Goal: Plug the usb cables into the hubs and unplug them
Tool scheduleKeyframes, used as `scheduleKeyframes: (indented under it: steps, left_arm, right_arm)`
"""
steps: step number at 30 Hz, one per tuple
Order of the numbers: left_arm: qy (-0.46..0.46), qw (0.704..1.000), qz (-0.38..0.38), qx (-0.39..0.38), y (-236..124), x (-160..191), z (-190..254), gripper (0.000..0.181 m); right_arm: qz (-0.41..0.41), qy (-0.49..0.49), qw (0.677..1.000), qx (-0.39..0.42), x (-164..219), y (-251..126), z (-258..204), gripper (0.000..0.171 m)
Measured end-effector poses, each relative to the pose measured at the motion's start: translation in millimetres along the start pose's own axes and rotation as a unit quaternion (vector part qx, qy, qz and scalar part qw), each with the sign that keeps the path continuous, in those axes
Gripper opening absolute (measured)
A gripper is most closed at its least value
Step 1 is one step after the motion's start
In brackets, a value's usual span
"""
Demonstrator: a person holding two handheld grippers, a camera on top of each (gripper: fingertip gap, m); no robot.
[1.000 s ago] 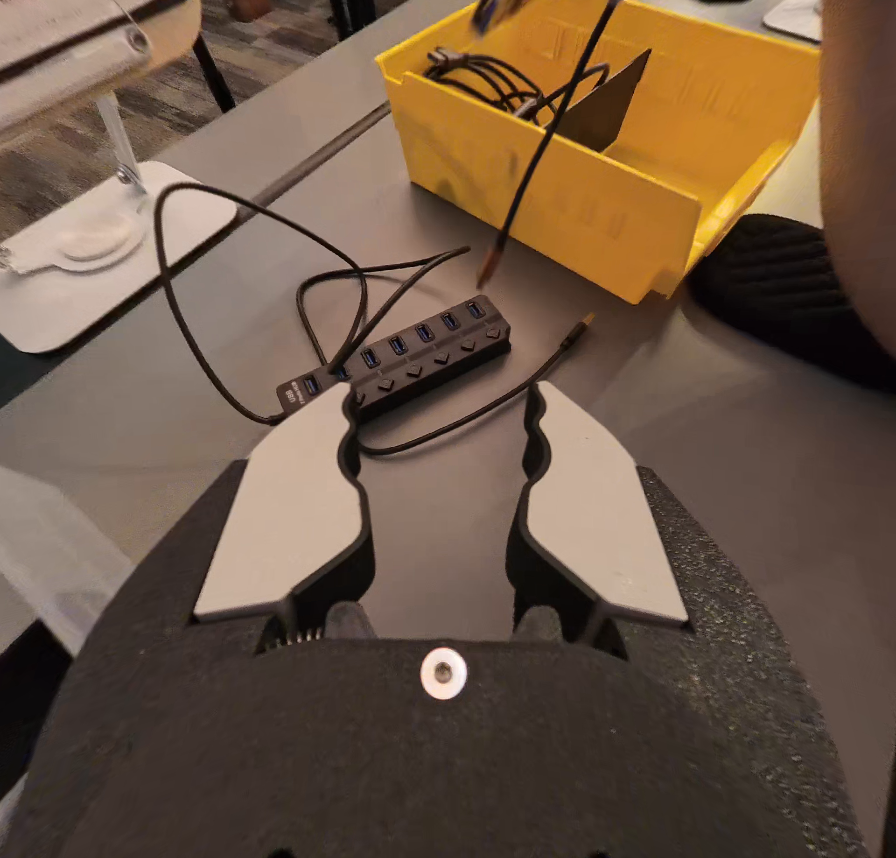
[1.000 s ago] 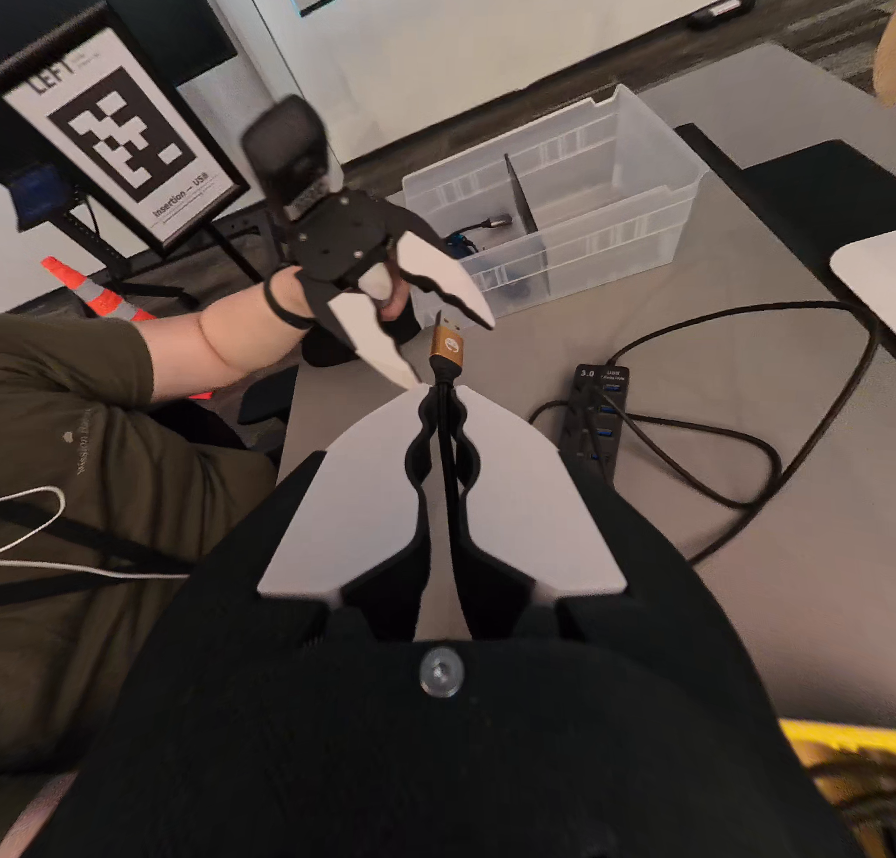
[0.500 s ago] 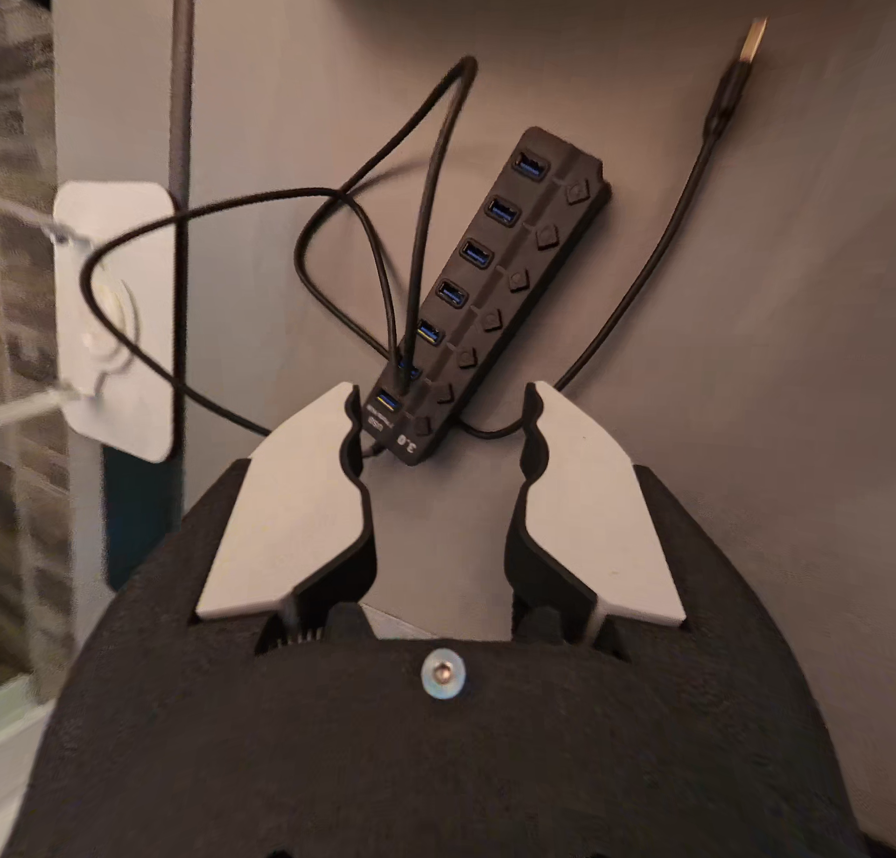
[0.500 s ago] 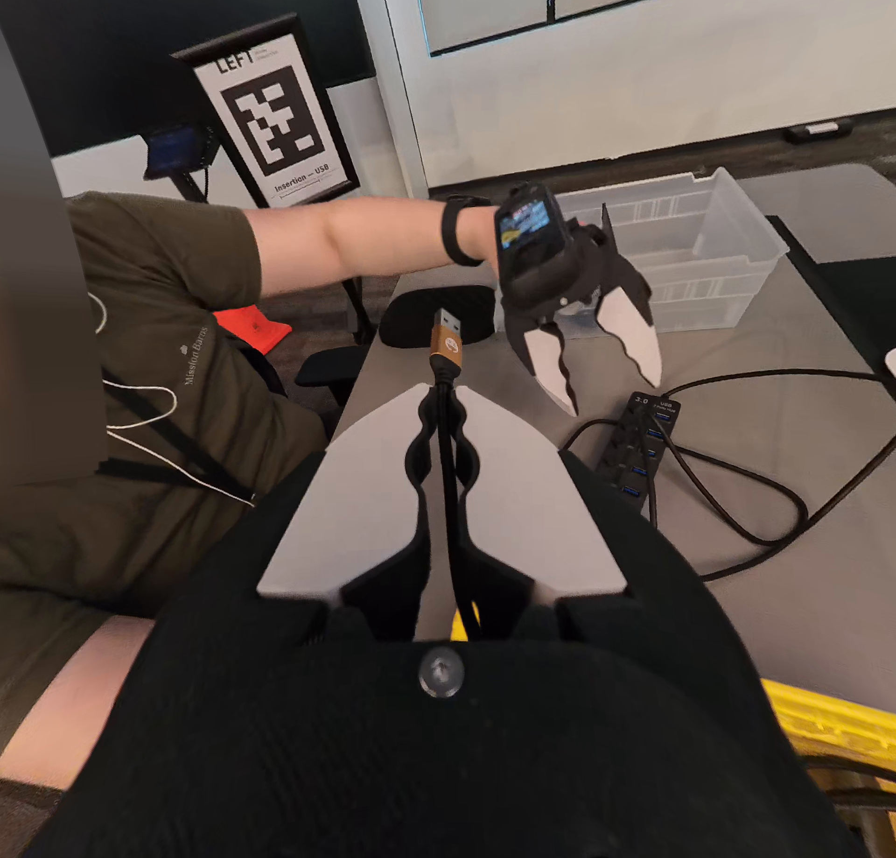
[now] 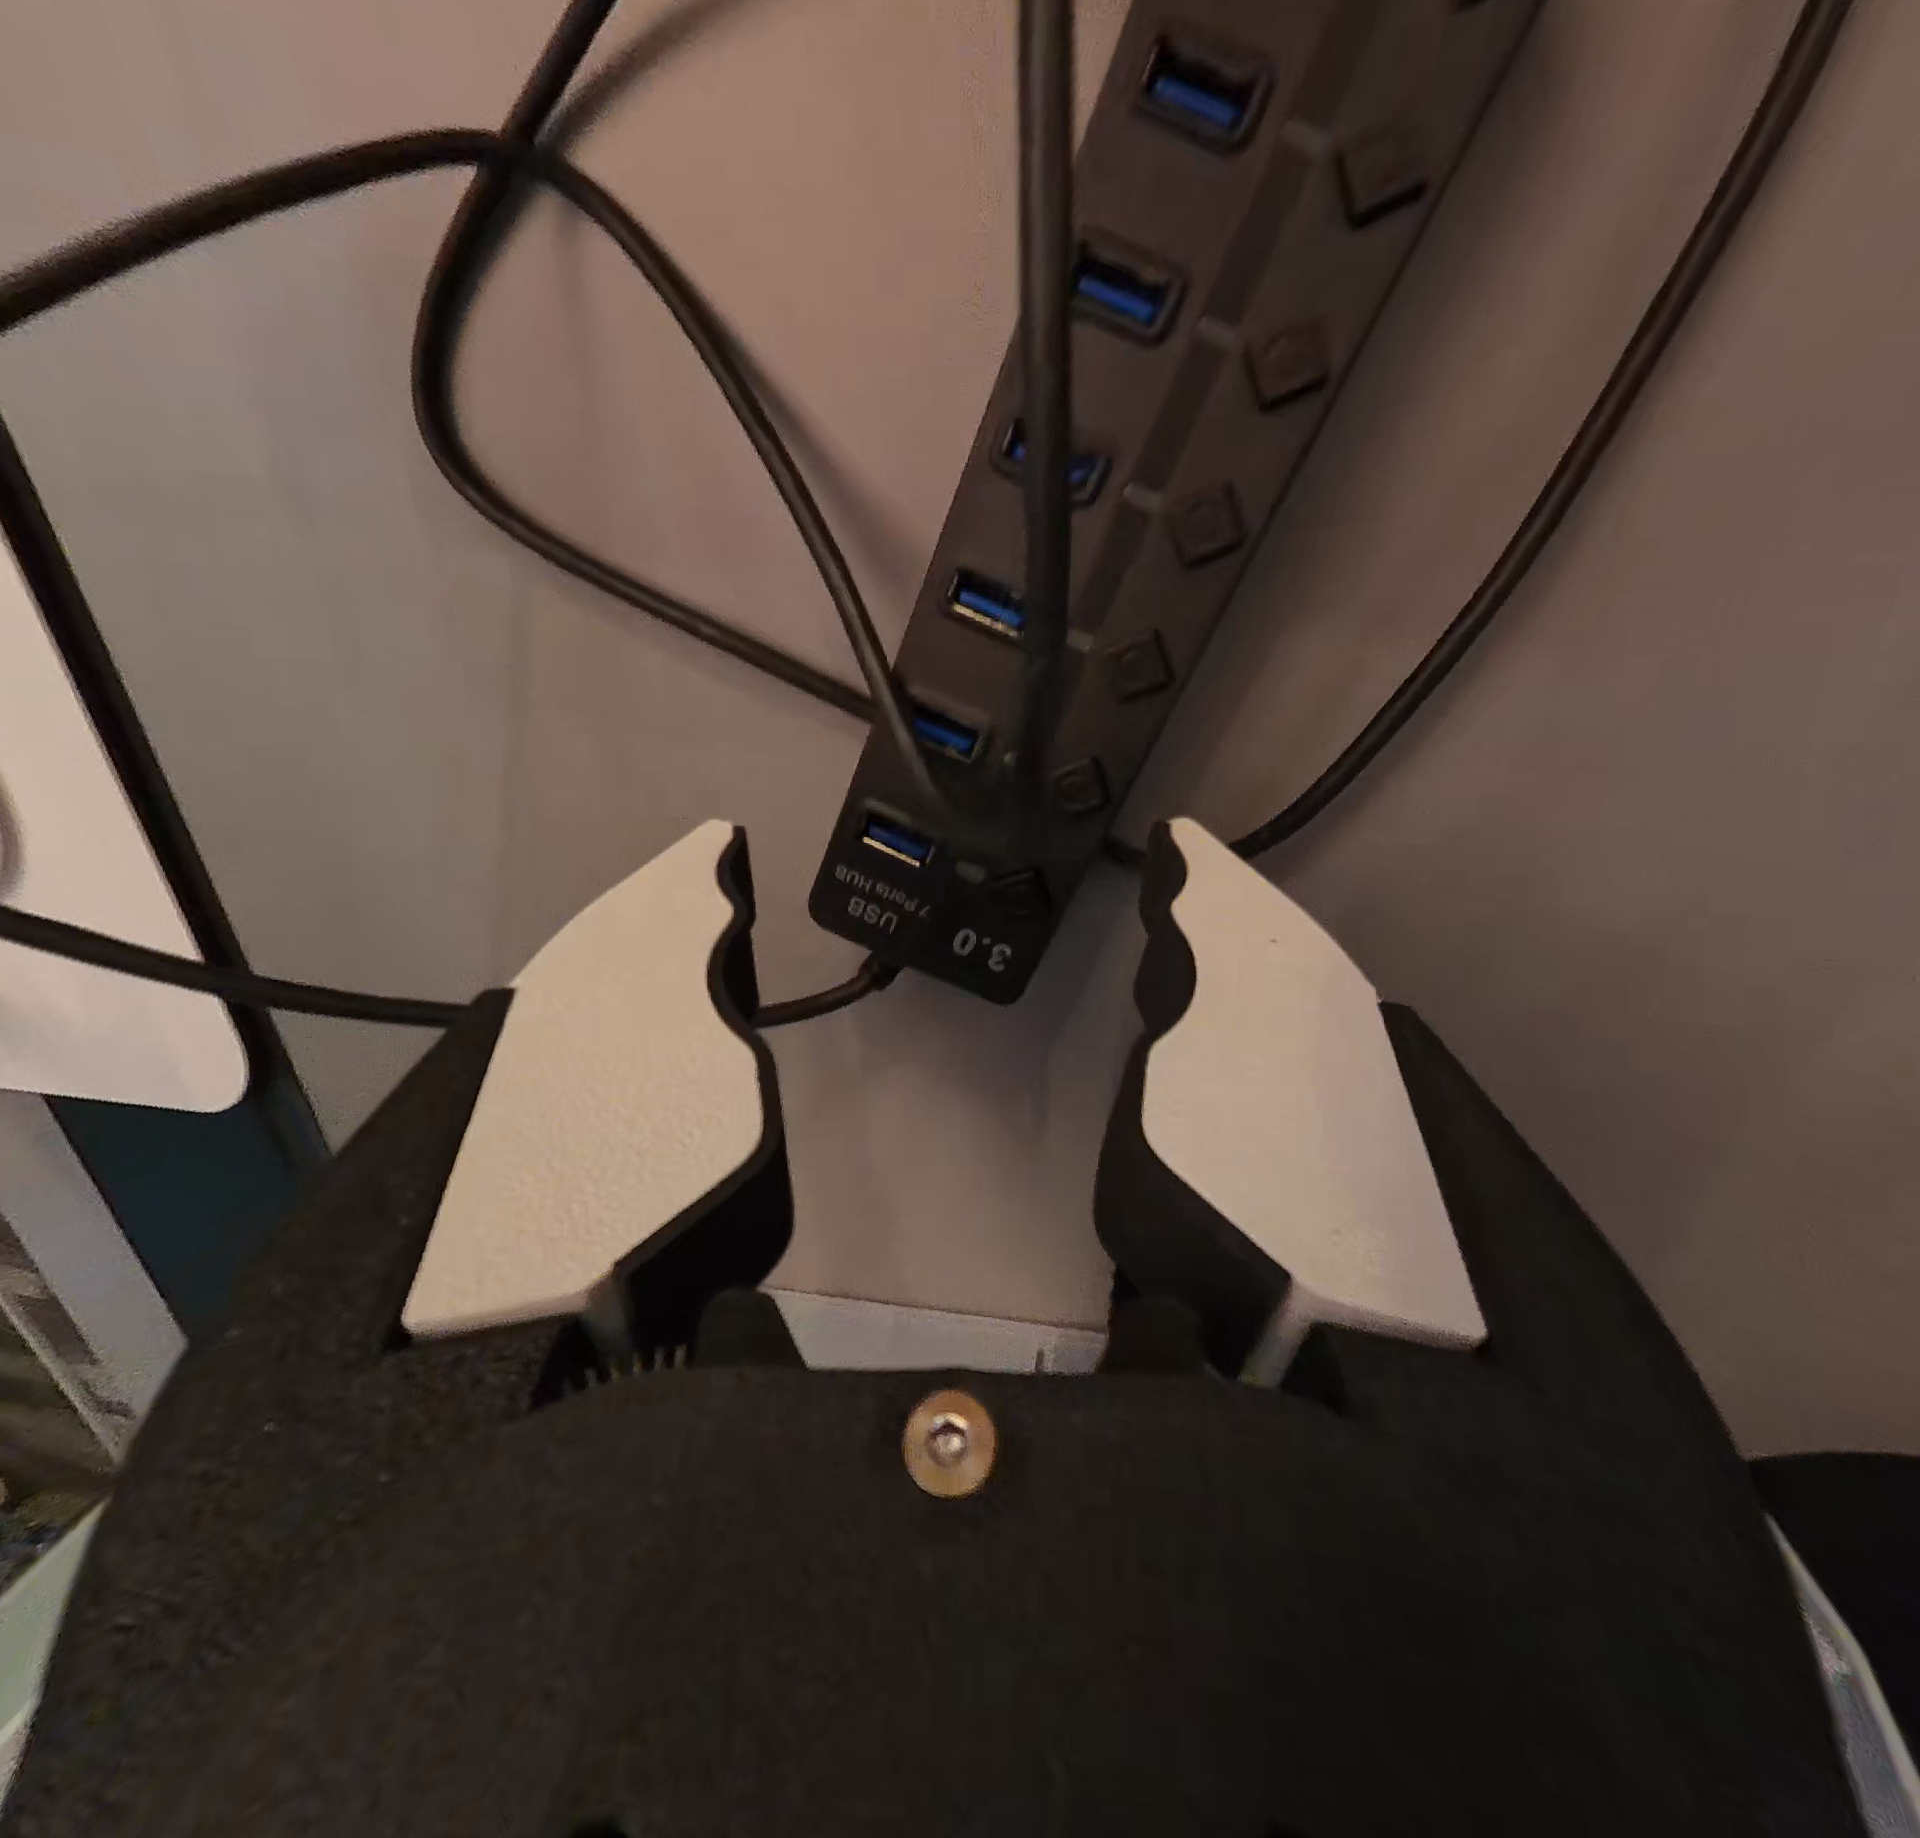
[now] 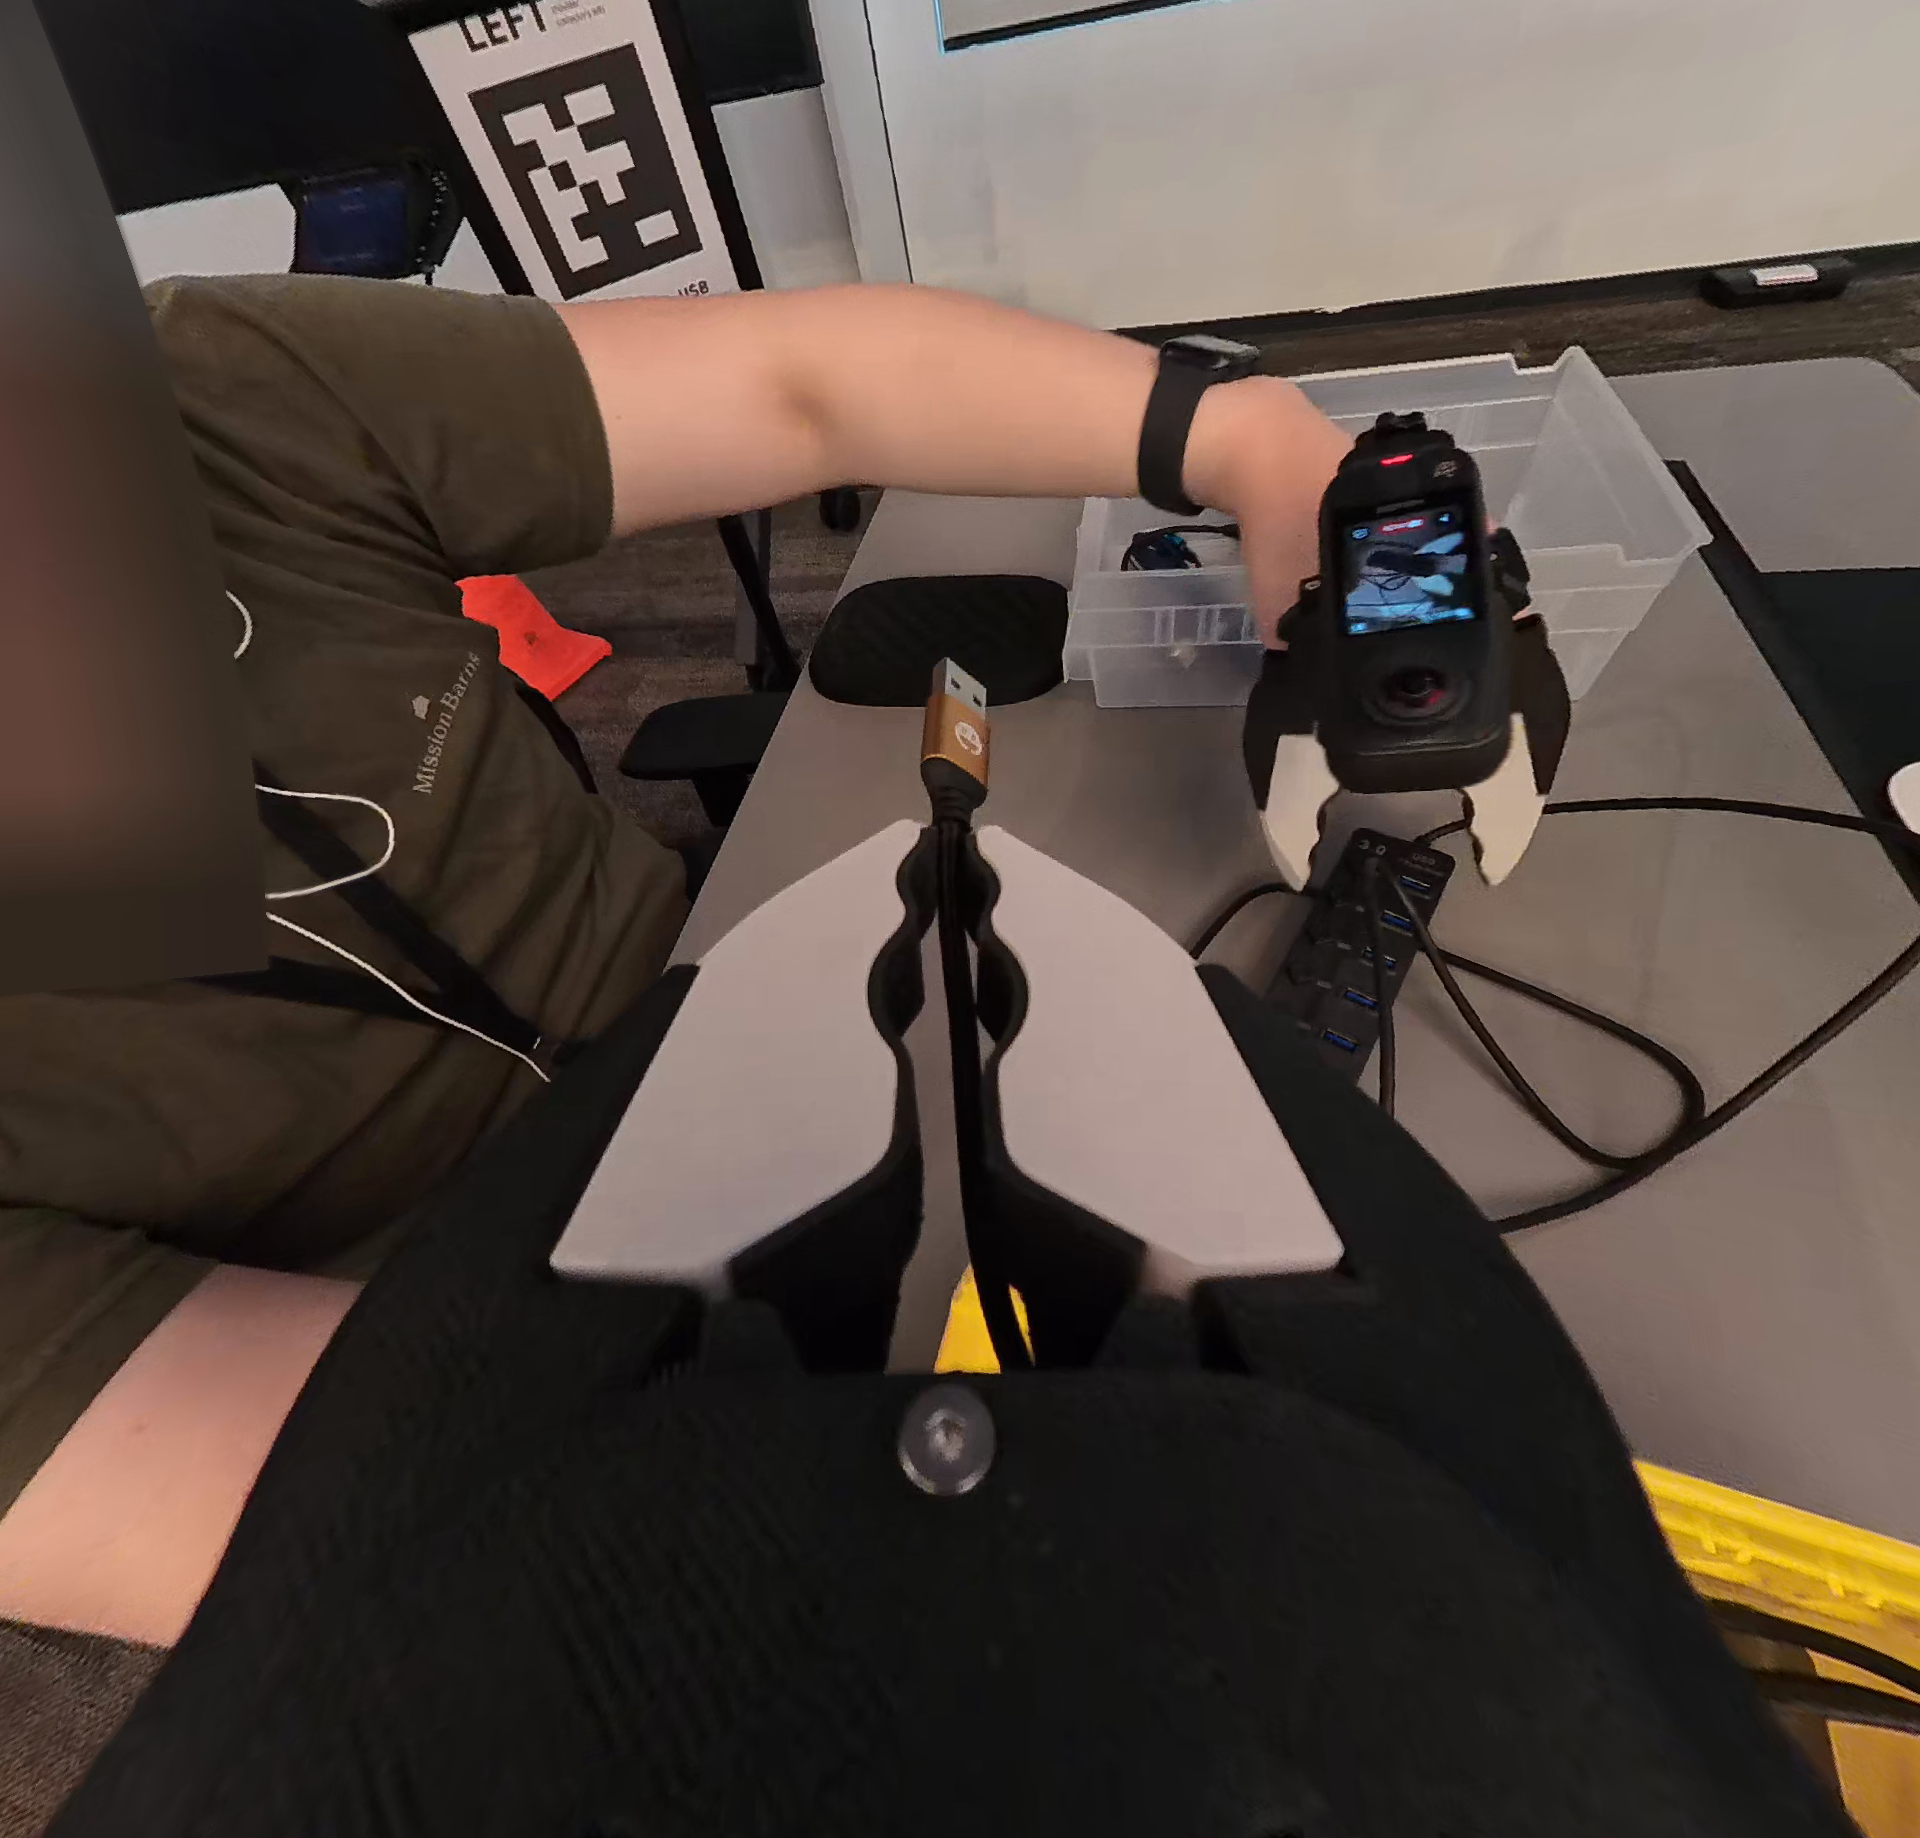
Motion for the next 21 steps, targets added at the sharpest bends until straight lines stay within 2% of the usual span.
scheduleKeyframes:
  steps: [8, 10, 15, 21]
  left_arm:
    - [0.041, 0.998, -0.037, 0.037, 14, 7, 3, 0.067]
    - [0.043, 0.997, -0.041, 0.052, 20, 6, 5, 0.058]
    - [-0.012, 0.996, -0.003, 0.094, 24, 1, 7, 0.057]
    - [0.011, 0.999, -0.007, 0.050, 12, 0, 4, 0.055]
  right_arm:
    - [-0.003, -0.006, 1.000, -0.002, 0, 2, -1, 0.005]
    - [-0.012, -0.009, 1.000, -0.004, 4, 3, -1, 0.005]
    - [-0.032, -0.019, 0.999, -0.020, 13, 3, -6, 0.005]
    - [-0.102, -0.004, 0.994, -0.030, 37, 14, -4, 0.005]
Point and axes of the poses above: each gripper's, where its closed fingertips meet, y out along the fingers, x out of its underside, z = x × y across the jaws, the point moved 1 cm from there along -y, back along the fingers, and after that the axes turned 4 degrees about z, right-handed, at the moved point
